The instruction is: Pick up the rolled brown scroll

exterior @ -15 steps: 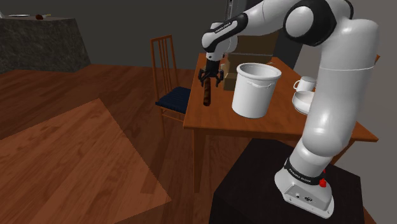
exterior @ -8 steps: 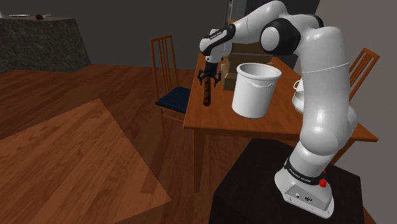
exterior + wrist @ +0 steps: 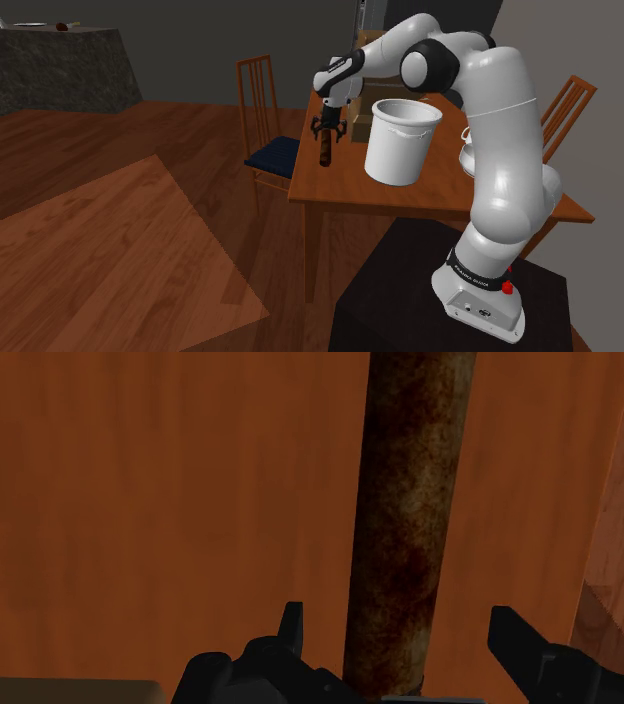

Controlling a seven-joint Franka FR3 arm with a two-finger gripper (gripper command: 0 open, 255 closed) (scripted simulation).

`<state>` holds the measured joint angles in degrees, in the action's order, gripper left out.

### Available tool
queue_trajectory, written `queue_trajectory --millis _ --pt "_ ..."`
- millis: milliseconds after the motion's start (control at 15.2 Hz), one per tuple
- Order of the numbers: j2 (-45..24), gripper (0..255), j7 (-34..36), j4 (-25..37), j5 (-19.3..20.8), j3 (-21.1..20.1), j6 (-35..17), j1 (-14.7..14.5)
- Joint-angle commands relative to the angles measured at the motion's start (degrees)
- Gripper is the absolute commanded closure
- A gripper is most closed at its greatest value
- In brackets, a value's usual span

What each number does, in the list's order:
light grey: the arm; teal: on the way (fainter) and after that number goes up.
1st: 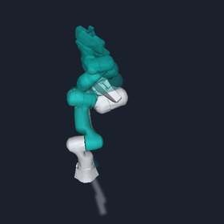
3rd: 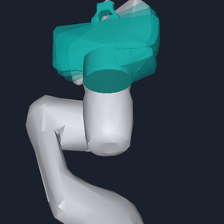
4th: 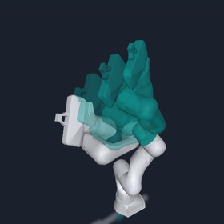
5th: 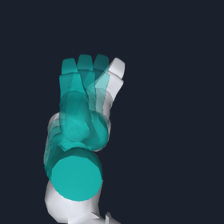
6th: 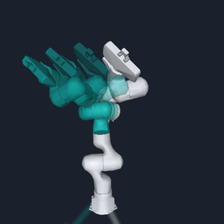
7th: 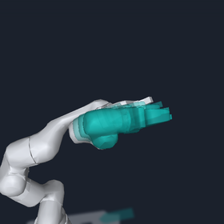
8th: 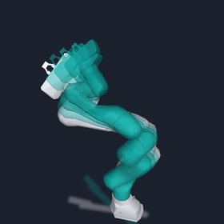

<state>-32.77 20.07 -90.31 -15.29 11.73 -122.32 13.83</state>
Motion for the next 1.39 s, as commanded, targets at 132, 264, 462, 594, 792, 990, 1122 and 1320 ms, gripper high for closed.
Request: queue_trajectory --millis 132,264,462,594,792,990,1122,1320 --pt "-0.52 255 -0.22 -0.32 -0.19 -0.10 -0.83 0.08" --pt "-0.55 255 -0.22 -0.32 -0.20 -0.10 -0.87 0.07" --pt "-0.58 255 -0.21 -0.29 -0.20 -0.11 -0.86 0.07" --pt "-0.64 255 -0.19 -0.18 -0.20 -0.11 -0.81 0.08" --pt "-0.14 255 -0.11 -0.20 -0.08 -0.03 -0.35 0.03" --pt "0.94 255 0.28 0.47 0.30 0.18 1.37 -0.05" --pt "1.59 255 0.53 1.03 0.54 0.31 2.55 -0.10" --pt "2.52 255 0.91 1.94 0.89 0.48 4.35 -0.15"
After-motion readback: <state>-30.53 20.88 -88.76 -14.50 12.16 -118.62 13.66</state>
